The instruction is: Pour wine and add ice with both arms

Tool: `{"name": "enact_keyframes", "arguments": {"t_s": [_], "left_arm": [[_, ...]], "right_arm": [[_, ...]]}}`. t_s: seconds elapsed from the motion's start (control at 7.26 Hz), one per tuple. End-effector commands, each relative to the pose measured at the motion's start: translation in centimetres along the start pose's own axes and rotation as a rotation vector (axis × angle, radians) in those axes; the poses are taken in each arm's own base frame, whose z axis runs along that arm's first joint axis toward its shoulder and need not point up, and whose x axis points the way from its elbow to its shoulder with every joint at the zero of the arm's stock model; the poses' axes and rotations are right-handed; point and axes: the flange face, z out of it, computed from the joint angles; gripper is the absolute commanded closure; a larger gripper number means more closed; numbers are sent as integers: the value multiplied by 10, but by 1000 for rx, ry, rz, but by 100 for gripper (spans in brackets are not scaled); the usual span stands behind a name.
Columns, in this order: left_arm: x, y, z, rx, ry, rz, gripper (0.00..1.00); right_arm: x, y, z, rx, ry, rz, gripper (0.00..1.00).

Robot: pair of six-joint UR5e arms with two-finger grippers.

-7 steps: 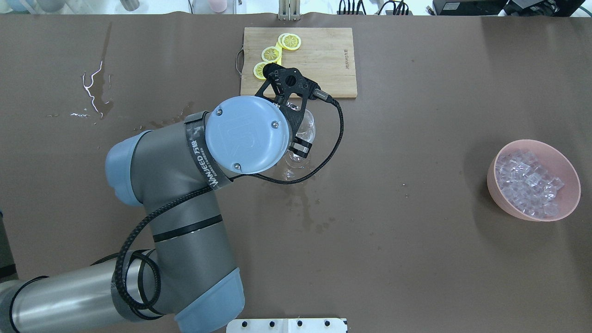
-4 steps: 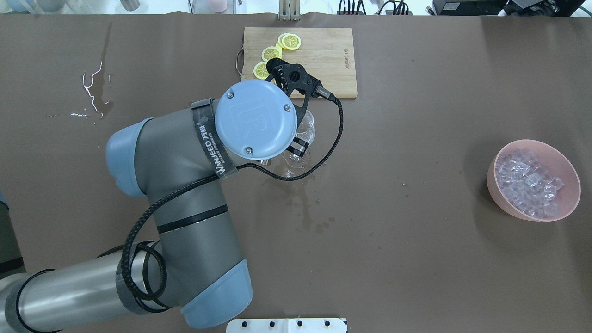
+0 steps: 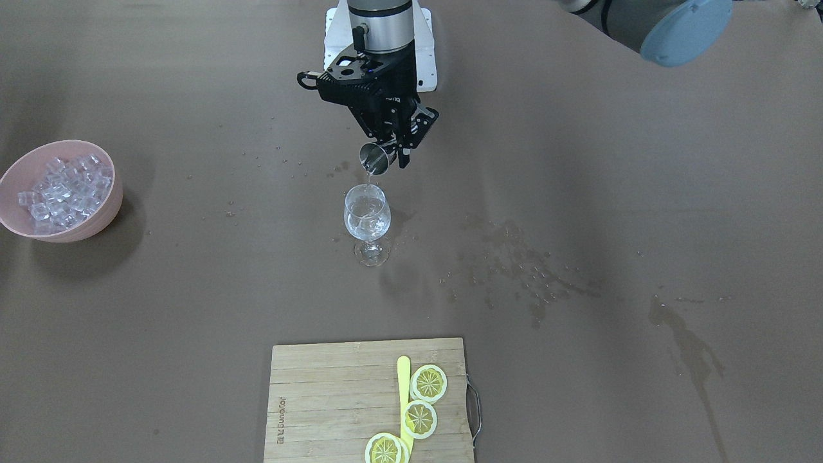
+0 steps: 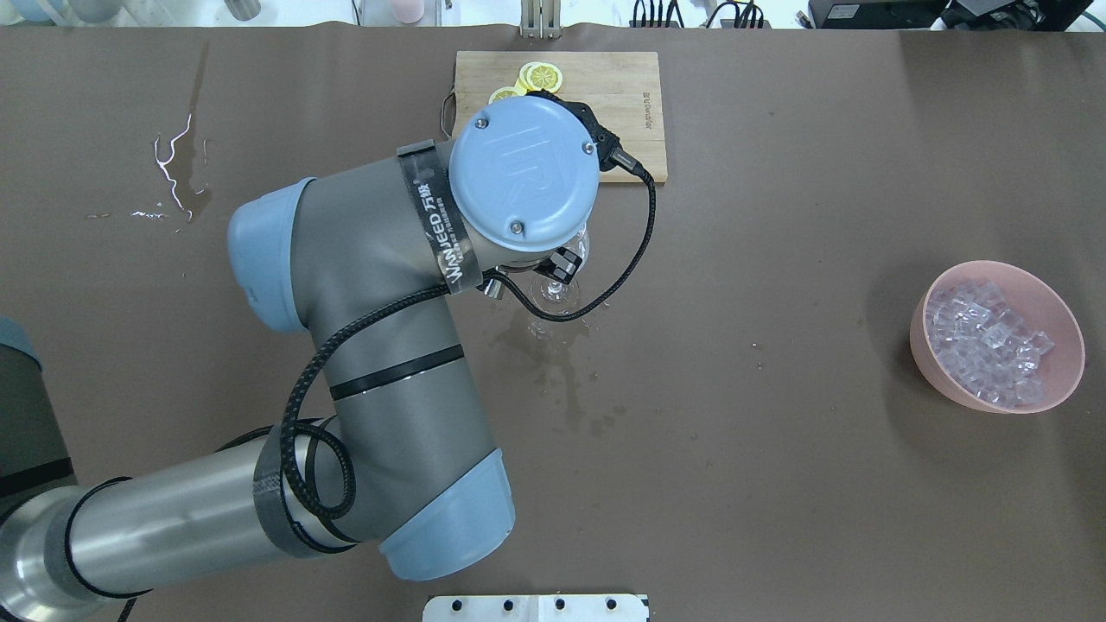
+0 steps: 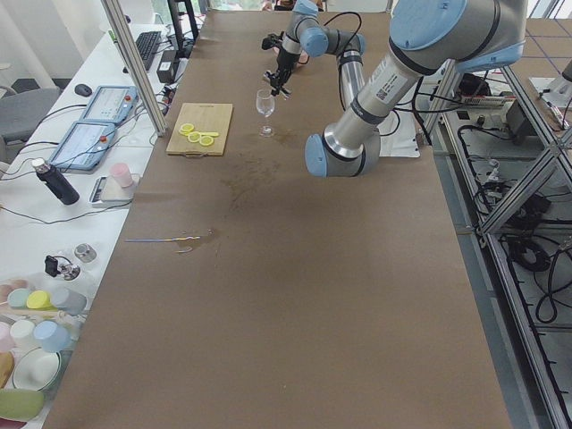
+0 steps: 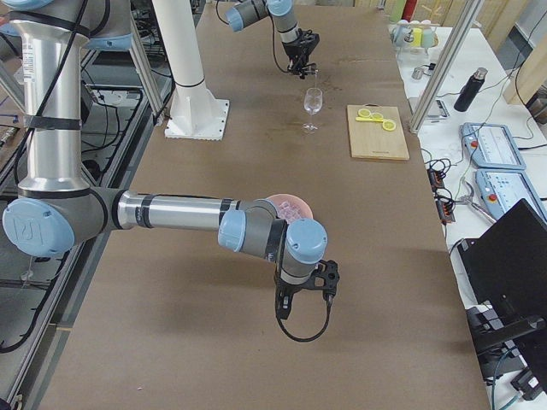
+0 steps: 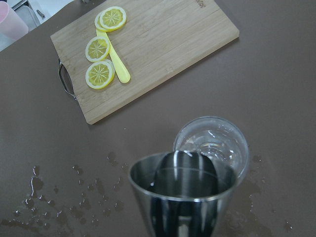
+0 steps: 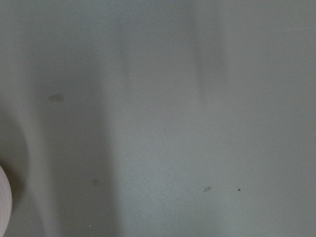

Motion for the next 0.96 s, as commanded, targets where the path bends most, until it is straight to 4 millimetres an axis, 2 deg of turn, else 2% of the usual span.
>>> {"name": "enact_keyframes", "arguments": {"t_s": [0.0, 0.28, 0.55, 0.83], "left_arm": [[2, -6, -10, -55, -37, 34, 100], [-3, -7, -12, -96, -63, 60, 100], [-6, -13, -27, -150, -91, 105, 100], [8, -33, -36, -216, -134, 125, 100]], "right_arm": [[0, 0, 0, 0, 0, 2, 0], [0, 0, 0, 0, 0, 2, 0], [0, -1, 0, 0, 0, 2, 0], [0, -1, -1, 1, 0, 3, 0]]}}
